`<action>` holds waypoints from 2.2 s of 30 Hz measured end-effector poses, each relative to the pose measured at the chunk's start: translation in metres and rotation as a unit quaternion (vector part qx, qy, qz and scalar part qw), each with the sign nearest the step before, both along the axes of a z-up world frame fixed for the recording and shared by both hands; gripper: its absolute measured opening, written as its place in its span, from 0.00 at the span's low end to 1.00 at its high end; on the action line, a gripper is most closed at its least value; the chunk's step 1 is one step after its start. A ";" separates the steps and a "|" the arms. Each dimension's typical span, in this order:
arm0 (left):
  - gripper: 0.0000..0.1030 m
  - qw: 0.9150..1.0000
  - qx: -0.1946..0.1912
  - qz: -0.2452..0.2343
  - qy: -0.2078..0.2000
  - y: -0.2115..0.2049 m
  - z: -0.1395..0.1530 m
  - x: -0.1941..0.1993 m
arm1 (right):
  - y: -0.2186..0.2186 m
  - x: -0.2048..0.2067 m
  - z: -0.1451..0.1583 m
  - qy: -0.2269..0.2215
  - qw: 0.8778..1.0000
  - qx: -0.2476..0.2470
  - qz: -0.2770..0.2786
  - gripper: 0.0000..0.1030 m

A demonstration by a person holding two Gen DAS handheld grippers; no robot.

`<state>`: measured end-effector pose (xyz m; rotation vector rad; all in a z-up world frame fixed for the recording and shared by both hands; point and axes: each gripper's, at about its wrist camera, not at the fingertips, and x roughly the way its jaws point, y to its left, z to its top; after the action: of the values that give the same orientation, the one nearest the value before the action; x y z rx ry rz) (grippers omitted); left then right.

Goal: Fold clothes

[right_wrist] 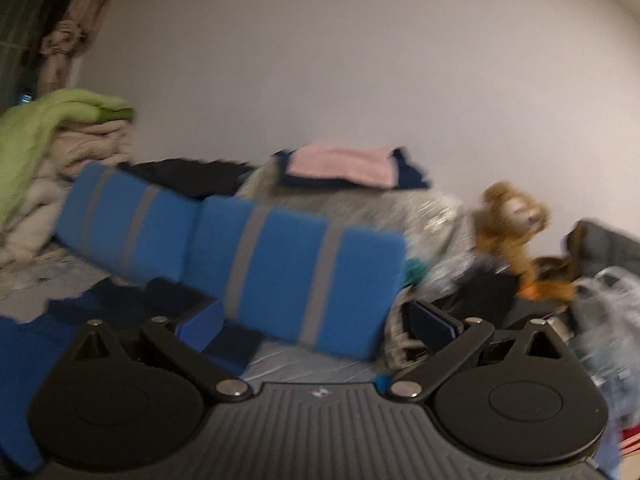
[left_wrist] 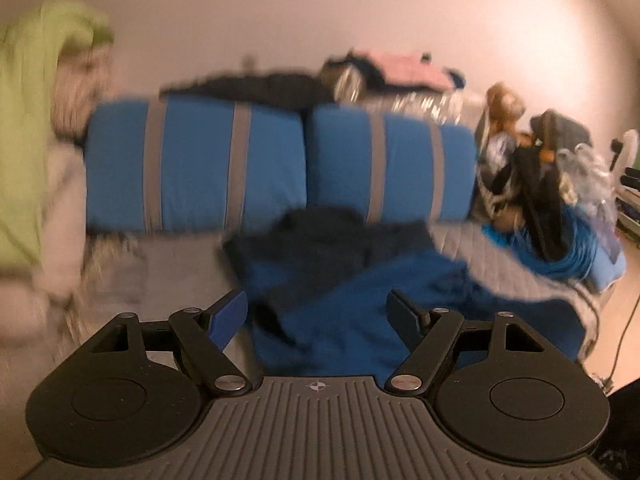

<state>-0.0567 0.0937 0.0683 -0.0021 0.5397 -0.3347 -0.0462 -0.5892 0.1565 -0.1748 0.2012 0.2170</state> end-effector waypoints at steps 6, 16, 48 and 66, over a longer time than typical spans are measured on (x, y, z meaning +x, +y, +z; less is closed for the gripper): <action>0.74 0.993 -0.095 0.009 0.073 0.015 -0.052 0.016 | 0.012 0.012 -0.058 0.071 0.995 0.048 0.052 1.00; 0.52 0.954 -0.250 0.005 0.165 0.040 -0.107 0.031 | 0.025 0.032 -0.128 0.176 0.974 0.116 0.082 0.98; 0.15 0.937 -0.312 0.004 0.154 0.036 -0.101 0.024 | 0.036 0.030 -0.186 0.292 0.855 0.397 0.164 0.08; 0.14 0.935 -0.347 0.054 0.042 0.063 -0.051 -0.013 | 0.024 0.037 -0.131 0.234 0.847 0.462 0.119 0.07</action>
<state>-0.0701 0.1563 0.0169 -0.7315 0.4797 -0.4058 -0.0092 -0.5649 0.0256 0.8355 0.5400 0.5828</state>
